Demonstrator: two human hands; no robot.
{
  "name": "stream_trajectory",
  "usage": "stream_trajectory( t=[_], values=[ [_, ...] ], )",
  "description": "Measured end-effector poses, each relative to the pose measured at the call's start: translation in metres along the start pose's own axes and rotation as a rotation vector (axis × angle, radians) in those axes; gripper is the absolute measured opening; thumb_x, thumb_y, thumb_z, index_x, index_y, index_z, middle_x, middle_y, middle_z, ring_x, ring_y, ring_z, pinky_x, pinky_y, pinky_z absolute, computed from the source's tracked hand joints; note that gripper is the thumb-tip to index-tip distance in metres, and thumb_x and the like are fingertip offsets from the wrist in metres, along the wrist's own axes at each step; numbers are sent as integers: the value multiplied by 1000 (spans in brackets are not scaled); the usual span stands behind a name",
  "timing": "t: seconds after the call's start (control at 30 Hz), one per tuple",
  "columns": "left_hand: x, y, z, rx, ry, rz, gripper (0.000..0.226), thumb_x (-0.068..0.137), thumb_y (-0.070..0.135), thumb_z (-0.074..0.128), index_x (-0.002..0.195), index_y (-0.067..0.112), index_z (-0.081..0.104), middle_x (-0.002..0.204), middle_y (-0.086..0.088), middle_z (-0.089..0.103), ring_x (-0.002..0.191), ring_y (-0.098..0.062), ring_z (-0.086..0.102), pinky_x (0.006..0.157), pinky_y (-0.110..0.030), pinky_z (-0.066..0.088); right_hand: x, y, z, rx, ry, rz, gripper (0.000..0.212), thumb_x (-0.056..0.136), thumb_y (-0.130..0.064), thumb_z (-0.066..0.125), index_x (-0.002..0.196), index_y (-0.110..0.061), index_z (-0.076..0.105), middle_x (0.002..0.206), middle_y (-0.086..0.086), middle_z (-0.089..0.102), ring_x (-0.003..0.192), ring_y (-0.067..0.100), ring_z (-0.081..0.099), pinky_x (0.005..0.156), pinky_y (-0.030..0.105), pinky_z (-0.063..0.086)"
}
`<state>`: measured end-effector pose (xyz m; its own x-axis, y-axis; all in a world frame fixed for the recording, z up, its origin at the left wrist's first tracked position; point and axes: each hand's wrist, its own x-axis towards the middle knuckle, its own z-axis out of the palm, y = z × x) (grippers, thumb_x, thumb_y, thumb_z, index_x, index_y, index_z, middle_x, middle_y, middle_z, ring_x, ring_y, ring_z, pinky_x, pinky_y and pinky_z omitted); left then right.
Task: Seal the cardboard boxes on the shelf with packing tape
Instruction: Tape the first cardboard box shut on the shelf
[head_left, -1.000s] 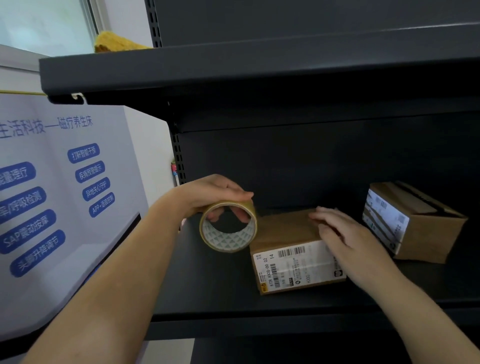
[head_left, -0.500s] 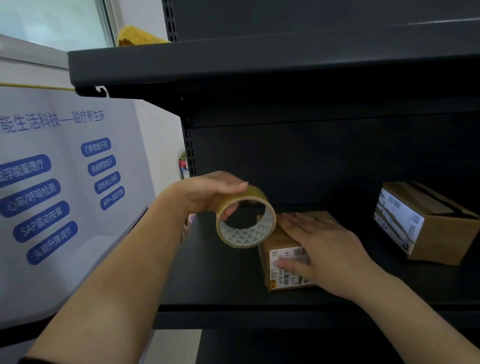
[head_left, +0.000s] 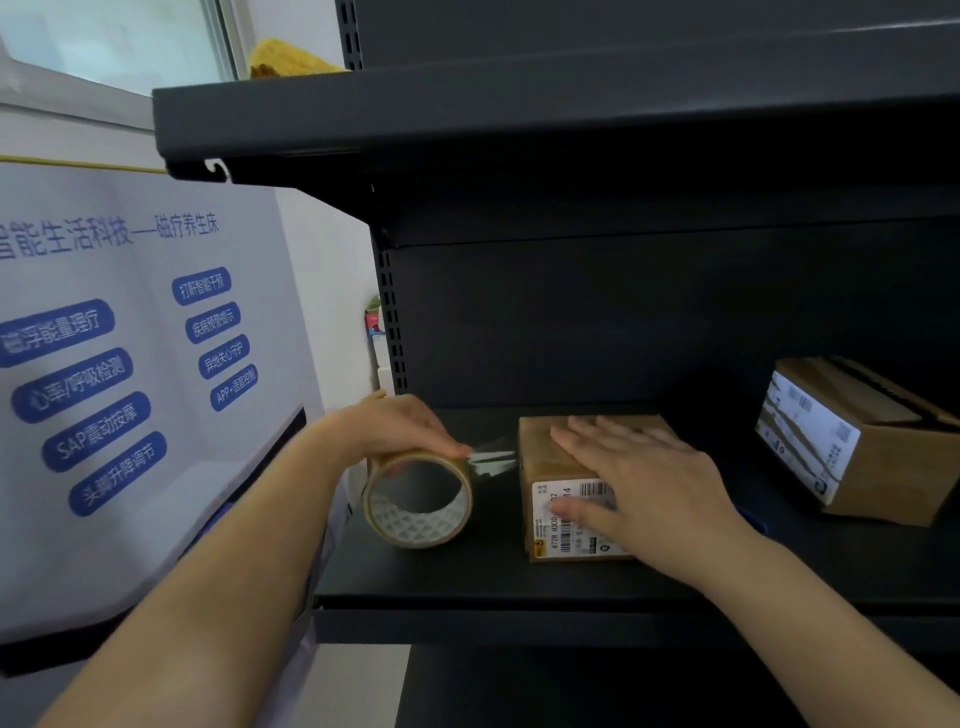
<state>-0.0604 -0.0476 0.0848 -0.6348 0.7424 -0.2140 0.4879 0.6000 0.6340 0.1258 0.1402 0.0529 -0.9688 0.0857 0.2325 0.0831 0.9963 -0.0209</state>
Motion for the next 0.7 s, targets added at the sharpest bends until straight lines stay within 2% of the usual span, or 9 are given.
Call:
stream_trajectory(
  t=[0.1, 0.17, 0.23, 0.3, 0.37, 0.43, 0.57, 0.63, 0.7],
  values=[
    [10, 2, 13, 80, 67, -13, 28, 76, 39, 70, 55, 21, 63, 43, 15, 54, 43, 4, 52, 55, -17, 39, 0, -4, -4, -7, -29, 9, 74, 83, -72, 27, 146, -40, 6, 156, -17, 7, 142, 4, 7, 113, 34, 11],
    [14, 5, 18, 127, 105, -21, 29, 69, 42, 72, 51, 22, 62, 45, 12, 54, 49, -3, 53, 51, -17, 40, 1, -7, -12, -13, -70, 23, 75, 83, -72, 32, 147, -39, 10, 156, -15, 11, 142, 6, 12, 111, 35, 19],
    [19, 6, 22, 183, 131, -37, 33, 61, 49, 71, 45, 21, 61, 43, 11, 53, 52, -6, 54, 50, -19, 41, 6, -10, -24, -58, -80, 19, 75, 81, -71, 39, 145, -36, 23, 152, -12, 27, 137, 10, 27, 103, 36, 33],
    [22, 8, 25, 232, 147, -48, 36, 50, 57, 67, 43, 23, 62, 42, 12, 53, 54, -9, 56, 55, -26, 44, 13, -17, -33, -121, -39, -39, 74, 79, -70, 44, 141, -31, 35, 145, -7, 40, 131, 13, 37, 98, 36, 39],
    [24, 11, 27, 263, 148, -60, 35, 42, 60, 65, 42, 25, 63, 38, 12, 52, 52, -11, 56, 56, -30, 43, 21, -26, -33, -105, -15, -145, 82, 78, -69, 49, 145, -28, 25, 152, -7, 29, 137, 13, 28, 108, 35, 26],
    [25, 14, 27, 266, 129, -60, 37, 40, 58, 64, 42, 21, 62, 35, 13, 52, 50, -11, 56, 54, -30, 41, 32, -32, -29, -80, -107, -205, 96, 73, -71, 54, 148, -29, 10, 156, -8, 14, 142, 13, 14, 112, 36, 13],
    [25, 17, 26, 272, 88, -7, 28, 56, 44, 70, 48, 20, 59, 41, 9, 51, 49, -10, 53, 52, -26, 40, 56, -30, -18, -147, -347, -203, 98, 69, -71, 59, 147, -31, 16, 157, -5, 9, 144, 26, 5, 111, 57, 6],
    [24, 17, 26, 263, 77, 17, 25, 63, 38, 70, 51, 20, 59, 43, 9, 51, 49, -9, 52, 52, -24, 40, 60, -30, -14, -114, -374, -220, 87, 71, -70, 57, 143, -33, 27, 155, -6, 19, 141, 27, 14, 108, 58, 17],
    [21, 17, 24, 240, 65, 28, 27, 67, 41, 71, 53, 20, 61, 43, 9, 53, 48, -5, 53, 50, -18, 41, 62, -30, -12, -98, -345, -245, 76, 70, -70, 57, 136, -35, 38, 144, -7, 34, 129, 23, 29, 101, 51, 30]
  ],
)
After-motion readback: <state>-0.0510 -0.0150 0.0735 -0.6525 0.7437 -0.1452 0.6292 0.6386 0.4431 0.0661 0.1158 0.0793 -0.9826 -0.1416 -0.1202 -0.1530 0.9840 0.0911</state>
